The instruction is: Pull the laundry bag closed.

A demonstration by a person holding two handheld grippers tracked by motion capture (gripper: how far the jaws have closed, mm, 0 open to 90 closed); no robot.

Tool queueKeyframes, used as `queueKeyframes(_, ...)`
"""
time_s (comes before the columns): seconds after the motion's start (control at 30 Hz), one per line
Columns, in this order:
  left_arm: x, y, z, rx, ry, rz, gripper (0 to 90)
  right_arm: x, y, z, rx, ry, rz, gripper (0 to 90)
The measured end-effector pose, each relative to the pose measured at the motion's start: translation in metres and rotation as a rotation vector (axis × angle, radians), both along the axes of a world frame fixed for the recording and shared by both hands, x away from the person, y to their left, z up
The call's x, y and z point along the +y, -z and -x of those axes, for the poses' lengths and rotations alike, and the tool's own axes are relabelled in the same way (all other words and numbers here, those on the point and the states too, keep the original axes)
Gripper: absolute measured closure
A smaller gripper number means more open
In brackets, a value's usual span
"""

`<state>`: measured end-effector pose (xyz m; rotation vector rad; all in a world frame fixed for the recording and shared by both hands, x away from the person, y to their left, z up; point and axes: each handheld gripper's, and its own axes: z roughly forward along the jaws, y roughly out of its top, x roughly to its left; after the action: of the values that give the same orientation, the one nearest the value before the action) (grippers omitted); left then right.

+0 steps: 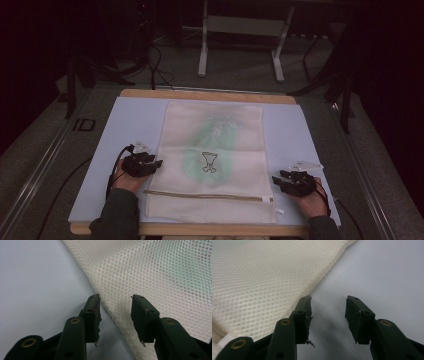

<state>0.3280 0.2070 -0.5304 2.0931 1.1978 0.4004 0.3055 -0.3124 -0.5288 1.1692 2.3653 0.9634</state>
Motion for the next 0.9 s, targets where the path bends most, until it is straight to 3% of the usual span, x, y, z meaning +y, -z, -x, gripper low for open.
queueKeyframes(0.37, -0.001, 0.000, 0.001, 0.014, 0.045, 0.006, 62.4, 0.012, -0.008, 0.005, 0.013, -0.059, 0.029, 54.8)
queueKeyframes(0.63, 0.001, -0.003, 0.002, -0.002, 0.059, 0.019, 65.9, 0.020, -0.012, 0.008, 0.017, -0.107, 0.033, 54.6)
queueKeyframes(0.77, -0.001, -0.004, 0.003, -0.010, 0.087, 0.013, 69.2, 0.027, -0.012, 0.010, 0.015, -0.123, 0.044, 56.1)
queueKeyframes(0.8, -0.003, -0.005, 0.004, -0.013, 0.098, 0.018, 74.3, 0.033, -0.013, 0.014, 0.023, -0.152, 0.041, 58.2)
queueKeyframes(0.9, -0.003, -0.005, 0.004, -0.010, 0.119, 0.012, 77.5, 0.041, -0.014, 0.017, 0.025, -0.180, 0.054, 56.7)
